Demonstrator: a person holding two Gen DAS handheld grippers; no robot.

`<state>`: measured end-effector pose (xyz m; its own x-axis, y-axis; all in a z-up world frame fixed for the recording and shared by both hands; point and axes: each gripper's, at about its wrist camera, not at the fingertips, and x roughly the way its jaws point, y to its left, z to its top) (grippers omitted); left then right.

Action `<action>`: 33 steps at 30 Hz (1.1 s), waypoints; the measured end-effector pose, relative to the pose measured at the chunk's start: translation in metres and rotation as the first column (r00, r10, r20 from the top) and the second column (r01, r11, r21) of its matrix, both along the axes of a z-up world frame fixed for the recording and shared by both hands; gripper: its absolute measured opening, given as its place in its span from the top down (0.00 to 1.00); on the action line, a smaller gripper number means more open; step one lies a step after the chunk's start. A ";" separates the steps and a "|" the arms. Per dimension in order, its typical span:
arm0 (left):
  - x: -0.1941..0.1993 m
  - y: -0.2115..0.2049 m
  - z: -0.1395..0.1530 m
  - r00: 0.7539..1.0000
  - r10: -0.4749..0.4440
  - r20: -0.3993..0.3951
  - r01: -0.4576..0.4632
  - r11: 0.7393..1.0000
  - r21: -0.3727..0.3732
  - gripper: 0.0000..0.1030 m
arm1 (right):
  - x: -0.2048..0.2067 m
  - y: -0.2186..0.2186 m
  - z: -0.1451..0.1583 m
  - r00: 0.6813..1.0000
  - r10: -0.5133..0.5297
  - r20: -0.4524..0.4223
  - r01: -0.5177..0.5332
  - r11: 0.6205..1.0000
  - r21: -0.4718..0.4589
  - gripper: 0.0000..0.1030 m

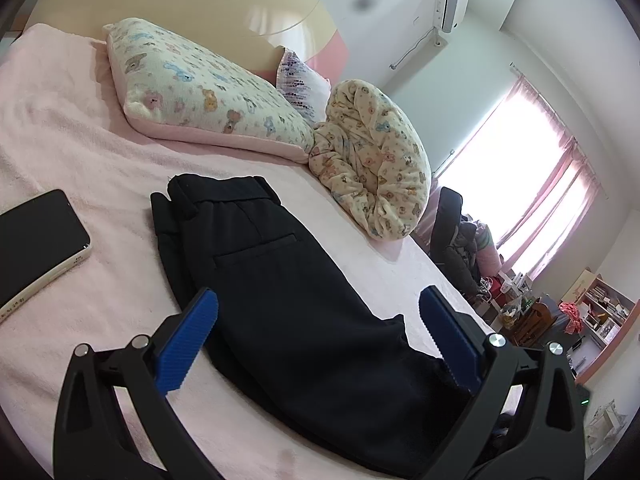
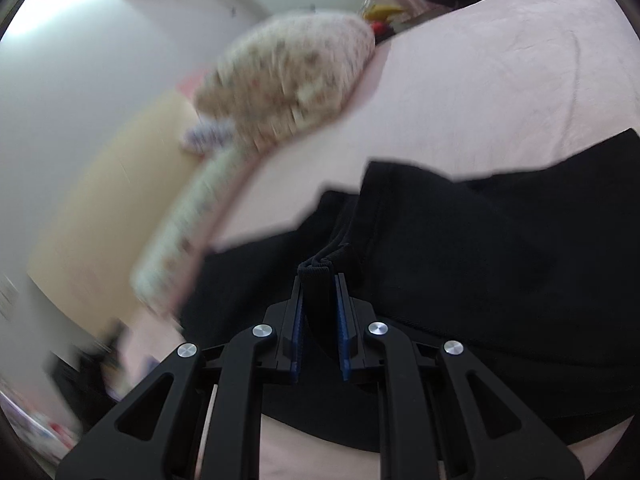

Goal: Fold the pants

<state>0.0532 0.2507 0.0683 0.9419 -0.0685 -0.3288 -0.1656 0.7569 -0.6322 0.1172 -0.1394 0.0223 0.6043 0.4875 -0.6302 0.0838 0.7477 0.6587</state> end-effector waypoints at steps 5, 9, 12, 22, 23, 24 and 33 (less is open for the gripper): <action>0.002 0.004 -0.002 1.000 -0.007 -0.016 0.006 1.000 -0.023 0.02 | -0.005 0.043 -0.014 0.984 0.161 -0.082 -0.177 0.948 -0.266 0.62; 0.001 0.007 -0.004 1.000 -0.006 -0.023 0.004 0.999 -0.051 0.02 | -0.025 0.061 0.000 0.963 0.267 -0.022 -0.259 0.905 -0.336 0.52; 0.001 0.010 -0.005 1.000 -0.005 -0.025 0.003 0.997 -0.077 0.02 | -0.039 0.056 0.018 0.963 0.254 0.091 -0.206 0.910 -0.361 0.52; 0.001 0.015 -0.009 0.999 -0.003 -0.039 0.000 0.996 -0.091 0.02 | -0.011 0.065 -0.014 0.976 0.217 -0.038 -0.203 0.822 -0.532 0.71; 0.001 0.016 -0.010 0.999 -0.003 -0.043 -0.001 0.995 -0.096 0.02 | -0.009 0.062 -0.018 0.978 0.206 -0.046 -0.199 0.832 -0.518 0.74; 0.002 0.018 -0.011 0.999 -0.004 -0.049 -0.001 0.995 -0.103 0.02 | -0.008 0.057 -0.018 0.980 0.195 -0.039 -0.189 0.850 -0.493 0.82; 0.005 0.020 -0.016 0.998 -0.017 -0.063 0.008 0.990 -0.141 0.02 | -0.027 0.053 0.016 0.974 0.216 0.073 -0.180 0.925 -0.335 0.87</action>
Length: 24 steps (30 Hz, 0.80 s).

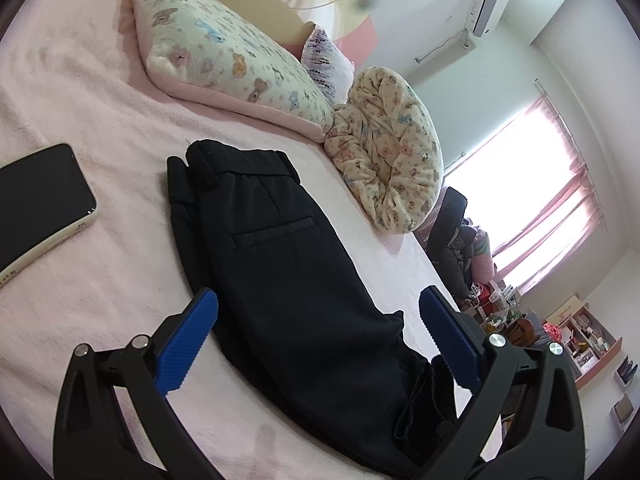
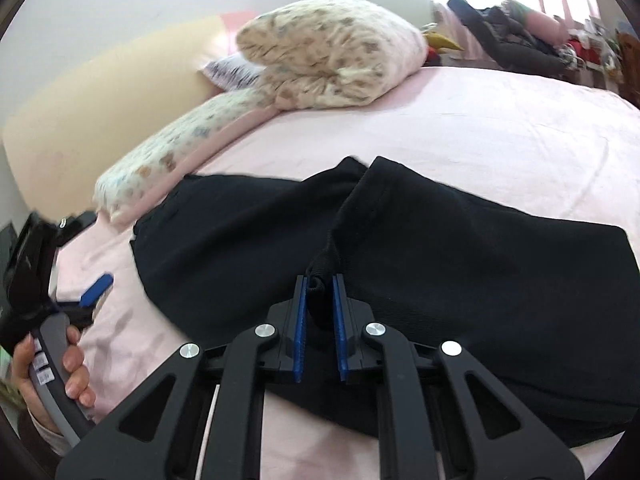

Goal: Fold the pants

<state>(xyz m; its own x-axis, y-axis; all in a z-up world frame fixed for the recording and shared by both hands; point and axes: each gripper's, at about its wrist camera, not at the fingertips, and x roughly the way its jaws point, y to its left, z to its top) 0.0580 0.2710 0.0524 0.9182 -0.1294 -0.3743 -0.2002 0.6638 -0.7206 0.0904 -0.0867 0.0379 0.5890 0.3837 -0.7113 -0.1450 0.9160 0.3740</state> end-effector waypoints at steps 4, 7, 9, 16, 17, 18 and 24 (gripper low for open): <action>0.001 -0.004 0.001 1.000 -0.006 -0.012 0.006 1.000 0.017 0.02 | 0.010 0.025 -0.036 0.992 0.035 -0.118 -0.052 0.987 -0.153 0.85; 0.003 -0.002 -0.002 1.000 -0.007 -0.028 0.007 1.000 0.010 0.02 | 0.006 0.033 -0.030 0.993 0.060 -0.105 -0.079 0.978 -0.192 0.66; 0.003 0.001 -0.004 0.999 -0.002 -0.036 0.002 1.000 -0.005 0.02 | 0.003 0.038 -0.025 0.988 0.116 -0.104 -0.133 0.975 -0.178 0.47; 0.002 0.005 -0.006 0.999 0.010 -0.041 -0.011 1.000 -0.029 0.02 | 0.002 0.039 -0.007 0.993 0.121 -0.002 -0.120 0.989 -0.085 0.41; 0.002 0.005 -0.006 0.999 0.009 -0.043 -0.011 1.000 -0.027 0.02 | 0.010 0.043 -0.021 0.987 0.136 -0.080 -0.142 0.988 -0.064 0.41; 0.002 0.005 -0.006 0.999 0.010 -0.045 -0.011 1.000 -0.026 0.02 | 0.013 0.051 -0.031 0.981 0.156 -0.113 -0.167 0.981 -0.098 0.41; 0.003 0.013 -0.010 0.998 0.018 -0.057 -0.021 0.998 -0.055 0.02 | 0.024 0.029 0.011 0.994 0.085 0.062 -0.088 0.995 0.043 0.38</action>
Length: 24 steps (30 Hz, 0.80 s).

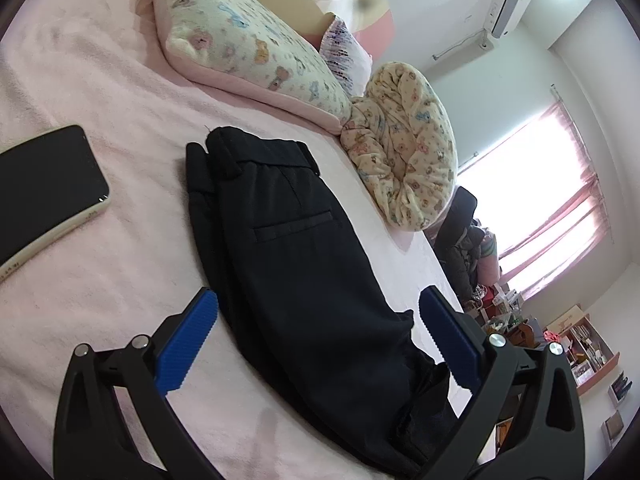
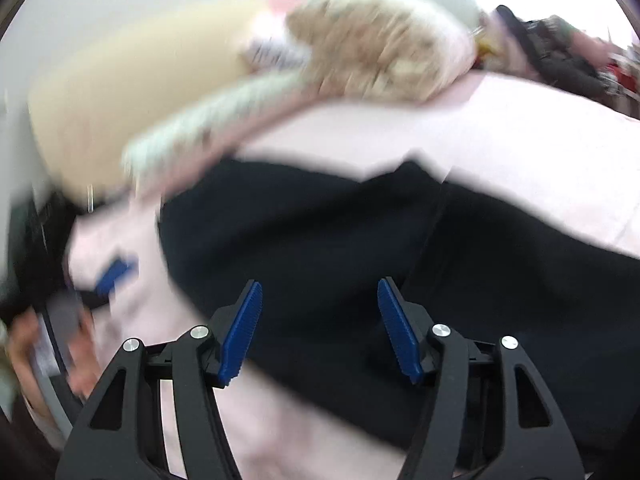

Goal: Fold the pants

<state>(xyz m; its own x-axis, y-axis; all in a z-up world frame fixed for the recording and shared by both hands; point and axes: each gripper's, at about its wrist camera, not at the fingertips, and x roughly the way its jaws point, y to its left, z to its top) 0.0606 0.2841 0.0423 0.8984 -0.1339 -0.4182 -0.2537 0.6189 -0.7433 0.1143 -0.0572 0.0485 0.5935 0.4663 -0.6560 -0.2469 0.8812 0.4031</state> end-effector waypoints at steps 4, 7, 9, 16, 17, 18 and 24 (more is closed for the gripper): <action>0.000 0.003 -0.003 1.000 -0.002 -0.009 0.002 1.000 -0.019 0.02 | 0.042 -0.040 -0.009 0.981 -0.177 -0.079 0.187 0.971 0.148 0.37; 0.001 0.004 -0.003 1.000 -0.001 -0.009 0.001 1.000 -0.018 0.02 | 0.078 -0.063 -0.047 0.930 -0.240 -0.279 0.308 0.923 0.231 0.29; 0.002 0.005 -0.002 1.000 0.002 -0.011 -0.002 1.000 -0.006 0.02 | 0.096 -0.067 -0.078 0.883 -0.240 -0.403 0.352 0.906 0.233 0.29; 0.005 0.018 -0.005 0.999 0.031 -0.038 -0.033 0.998 -0.046 0.02 | 0.071 -0.062 -0.040 0.931 -0.132 -0.341 0.232 0.934 0.271 0.22; 0.006 0.021 -0.006 0.998 0.037 -0.045 -0.040 0.998 -0.054 0.02 | 0.059 -0.062 -0.037 0.935 -0.113 -0.337 0.221 0.927 0.303 0.20; 0.006 0.023 -0.008 0.998 0.041 -0.055 -0.045 0.997 -0.062 0.02 | 0.048 -0.060 -0.037 0.938 -0.092 -0.335 0.206 0.923 0.324 0.17; 0.013 0.036 -0.018 0.995 -0.006 -0.103 -0.007 0.993 -0.120 0.02 | 0.029 -0.042 -0.051 0.939 -0.013 -0.343 0.097 0.969 0.228 0.16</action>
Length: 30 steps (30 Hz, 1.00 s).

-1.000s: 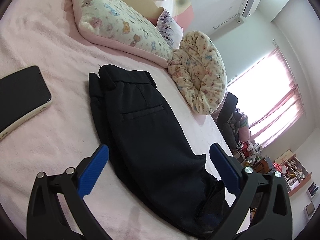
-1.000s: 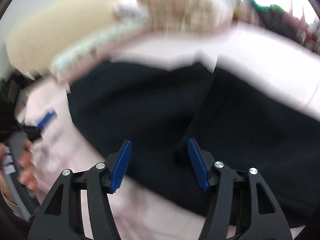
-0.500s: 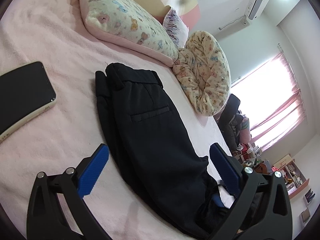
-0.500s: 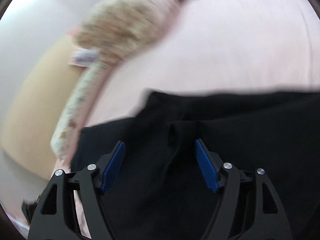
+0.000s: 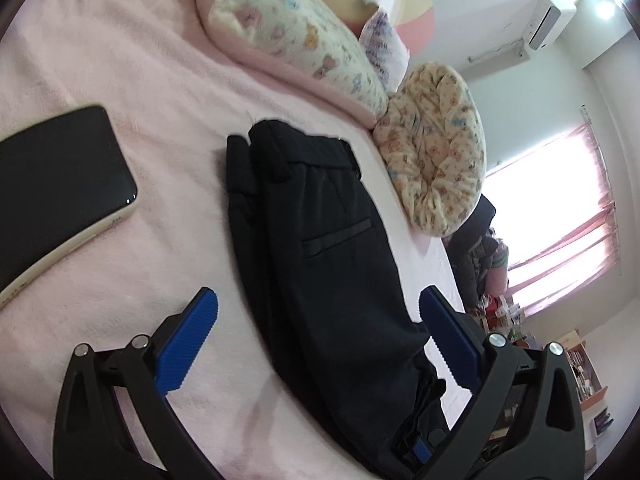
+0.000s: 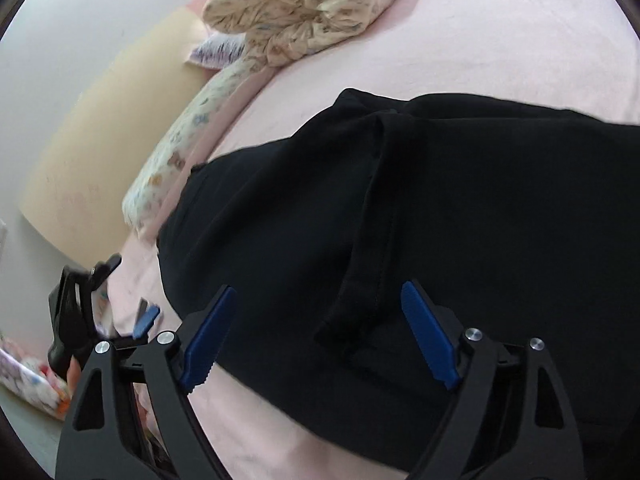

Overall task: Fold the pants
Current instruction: 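Lower the left tool onto the trouser end and close on it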

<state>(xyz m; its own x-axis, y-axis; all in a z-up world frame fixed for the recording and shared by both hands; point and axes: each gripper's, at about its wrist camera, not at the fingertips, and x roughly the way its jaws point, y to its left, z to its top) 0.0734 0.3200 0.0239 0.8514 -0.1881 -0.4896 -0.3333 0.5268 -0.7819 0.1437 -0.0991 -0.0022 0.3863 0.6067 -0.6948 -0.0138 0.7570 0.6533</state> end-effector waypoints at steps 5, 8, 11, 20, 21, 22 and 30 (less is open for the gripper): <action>0.010 0.009 -0.008 0.997 -0.072 -0.023 0.071 0.997 -0.043 0.02 | -0.041 -0.016 0.037 0.995 0.049 0.083 -0.051 0.999 0.019 0.15; 0.013 0.013 -0.011 0.995 -0.097 -0.031 0.094 0.992 -0.080 0.02 | -0.082 -0.036 0.053 0.990 0.059 0.132 -0.058 0.998 -0.008 0.10; 0.009 0.010 -0.011 0.988 -0.151 -0.024 0.147 0.980 -0.131 0.02 | -0.124 -0.066 0.061 0.986 0.037 0.162 -0.037 0.999 -0.002 0.08; 0.044 -0.010 -0.014 0.935 -0.287 -0.207 0.267 0.956 -0.119 0.02 | -0.184 -0.140 0.041 0.963 -0.103 0.250 0.052 0.978 0.202 0.04; 0.049 -0.010 -0.014 0.932 -0.290 -0.219 0.268 0.956 -0.122 0.02 | -0.184 -0.144 0.036 0.965 -0.111 0.236 0.058 0.974 0.221 0.04; 0.054 -0.009 -0.014 0.930 -0.290 -0.225 0.268 0.955 -0.123 0.02 | -0.184 -0.144 0.034 0.969 -0.106 0.223 0.055 0.973 0.225 0.04; 0.090 -0.006 -0.016 0.943 -0.255 -0.213 0.246 0.967 -0.071 0.02 | -0.190 -0.139 0.048 0.959 -0.059 0.278 -0.009 0.971 0.237 0.02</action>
